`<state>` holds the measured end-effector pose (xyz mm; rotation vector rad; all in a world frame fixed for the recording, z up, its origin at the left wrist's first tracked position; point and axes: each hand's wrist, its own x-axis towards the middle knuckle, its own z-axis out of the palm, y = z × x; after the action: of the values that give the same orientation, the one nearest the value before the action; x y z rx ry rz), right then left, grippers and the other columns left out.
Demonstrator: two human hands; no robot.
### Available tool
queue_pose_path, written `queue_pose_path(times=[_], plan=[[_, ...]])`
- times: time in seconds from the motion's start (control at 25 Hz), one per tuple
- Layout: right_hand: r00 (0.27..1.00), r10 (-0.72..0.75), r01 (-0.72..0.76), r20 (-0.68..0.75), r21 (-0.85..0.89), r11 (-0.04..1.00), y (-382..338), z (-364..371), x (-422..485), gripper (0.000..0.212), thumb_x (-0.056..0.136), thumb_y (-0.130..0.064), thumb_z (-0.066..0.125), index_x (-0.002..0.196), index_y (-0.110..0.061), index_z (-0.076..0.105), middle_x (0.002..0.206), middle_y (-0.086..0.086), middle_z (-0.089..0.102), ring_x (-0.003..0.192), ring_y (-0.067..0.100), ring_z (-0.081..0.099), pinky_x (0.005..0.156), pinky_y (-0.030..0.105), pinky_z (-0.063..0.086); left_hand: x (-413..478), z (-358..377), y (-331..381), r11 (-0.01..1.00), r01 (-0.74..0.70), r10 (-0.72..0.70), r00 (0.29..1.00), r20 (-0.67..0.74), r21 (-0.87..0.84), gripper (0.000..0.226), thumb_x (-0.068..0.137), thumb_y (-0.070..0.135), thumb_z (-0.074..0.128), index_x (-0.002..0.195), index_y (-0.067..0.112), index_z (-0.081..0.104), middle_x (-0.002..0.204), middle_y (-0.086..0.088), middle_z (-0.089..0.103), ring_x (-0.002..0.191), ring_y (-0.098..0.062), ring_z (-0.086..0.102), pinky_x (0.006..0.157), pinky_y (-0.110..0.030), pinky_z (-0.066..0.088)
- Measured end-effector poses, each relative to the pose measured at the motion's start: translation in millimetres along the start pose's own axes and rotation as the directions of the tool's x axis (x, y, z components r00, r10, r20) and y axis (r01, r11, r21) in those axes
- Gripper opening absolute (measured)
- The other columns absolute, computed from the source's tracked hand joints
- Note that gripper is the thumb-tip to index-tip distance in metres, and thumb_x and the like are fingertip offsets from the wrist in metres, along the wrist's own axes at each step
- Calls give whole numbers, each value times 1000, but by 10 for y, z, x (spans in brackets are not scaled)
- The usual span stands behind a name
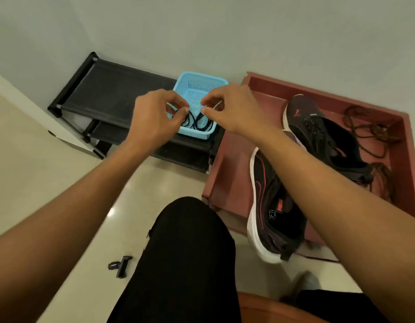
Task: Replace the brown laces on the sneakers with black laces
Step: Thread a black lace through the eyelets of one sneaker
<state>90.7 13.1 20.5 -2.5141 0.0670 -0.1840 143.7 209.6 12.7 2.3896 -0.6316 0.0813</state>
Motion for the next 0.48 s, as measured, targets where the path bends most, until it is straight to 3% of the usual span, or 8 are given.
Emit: queue_pose_path(times=[0.12,0.32,0.48], plan=[[996,-16,23,87,-77,997,113,445,604,17,94,-23,75,107,-12,81,100,0,78,87,10,69,90,27,56,420,154,-461,997,10,-11,1000,19,83,15,94,28,74,106,21,79,98,-1,78,82,-16,73,81,-37,63],[982,69,-17,175,-281,960,263,955,1257,26,86,-28,82,108,-15,77,107,5,74,95,23,71,89,40,61,838,457,-977,979,20,-51,987,152,201,24,90,35,80,113,27,77,120,-6,64,89,-20,66,81,-36,59],[969,92,8,230,-399,917,339,1198,1473,36,83,-30,83,112,-11,71,109,11,69,92,29,68,85,45,61,987,591,-1115,974,27,-77,974,213,226,25,88,31,78,114,30,79,125,-9,63,81,-22,68,80,-41,62]])
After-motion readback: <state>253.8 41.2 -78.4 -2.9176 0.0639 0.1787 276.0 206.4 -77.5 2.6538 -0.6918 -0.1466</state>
